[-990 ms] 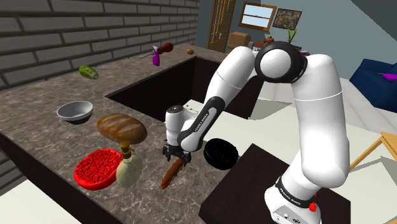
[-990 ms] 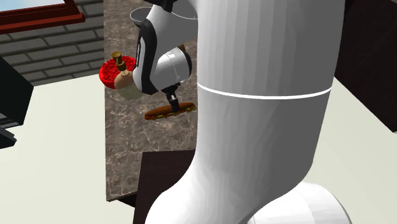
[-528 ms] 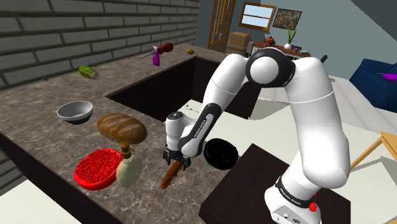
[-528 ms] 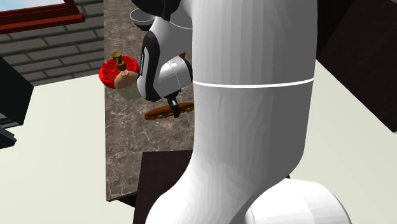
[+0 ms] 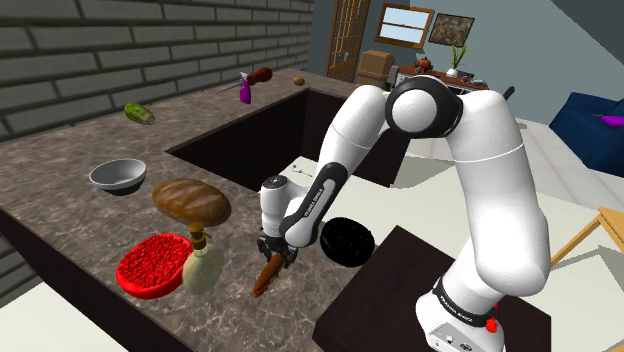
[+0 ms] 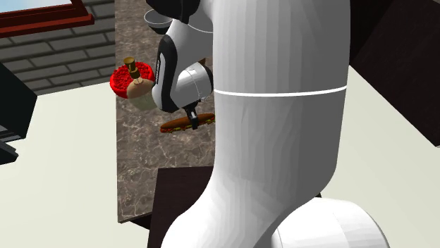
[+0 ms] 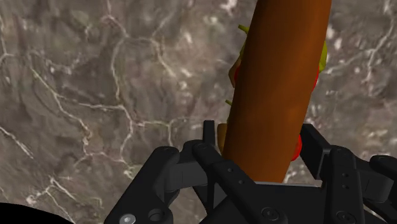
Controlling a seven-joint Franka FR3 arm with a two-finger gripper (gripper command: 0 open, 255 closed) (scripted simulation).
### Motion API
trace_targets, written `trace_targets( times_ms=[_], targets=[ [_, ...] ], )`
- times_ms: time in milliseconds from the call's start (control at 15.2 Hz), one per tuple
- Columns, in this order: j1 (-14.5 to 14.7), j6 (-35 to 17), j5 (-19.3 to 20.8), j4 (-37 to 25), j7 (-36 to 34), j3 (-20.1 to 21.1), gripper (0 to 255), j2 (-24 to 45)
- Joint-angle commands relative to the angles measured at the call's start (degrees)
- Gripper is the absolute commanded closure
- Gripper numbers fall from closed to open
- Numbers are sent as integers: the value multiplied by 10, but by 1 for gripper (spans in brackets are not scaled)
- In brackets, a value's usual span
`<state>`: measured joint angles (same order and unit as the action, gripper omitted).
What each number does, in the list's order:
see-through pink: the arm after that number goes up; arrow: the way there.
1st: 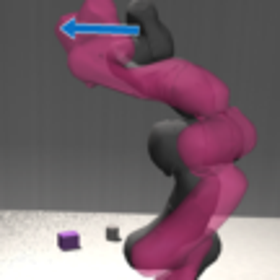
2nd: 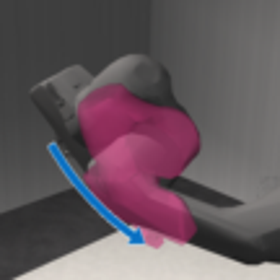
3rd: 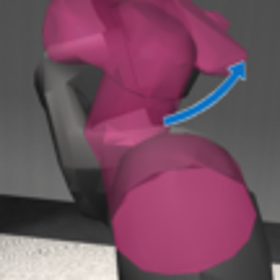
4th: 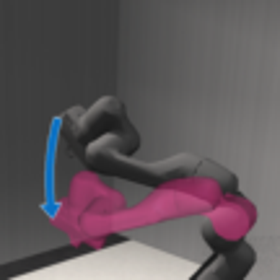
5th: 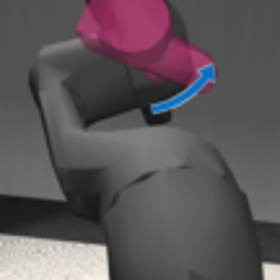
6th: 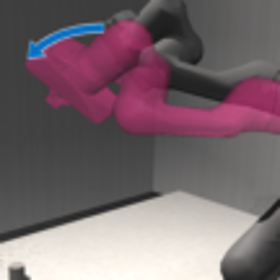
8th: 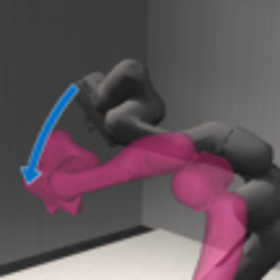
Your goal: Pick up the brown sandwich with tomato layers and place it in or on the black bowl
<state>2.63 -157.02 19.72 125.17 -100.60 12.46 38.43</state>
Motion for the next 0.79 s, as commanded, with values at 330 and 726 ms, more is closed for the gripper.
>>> trace_targets(
  times_ms=[330, 726],
  targets=[
    [0, 0, 0, 0, 0, 0, 255, 0],
    [-11, 19, -10, 13, 7, 14, 255, -32]
  ],
)
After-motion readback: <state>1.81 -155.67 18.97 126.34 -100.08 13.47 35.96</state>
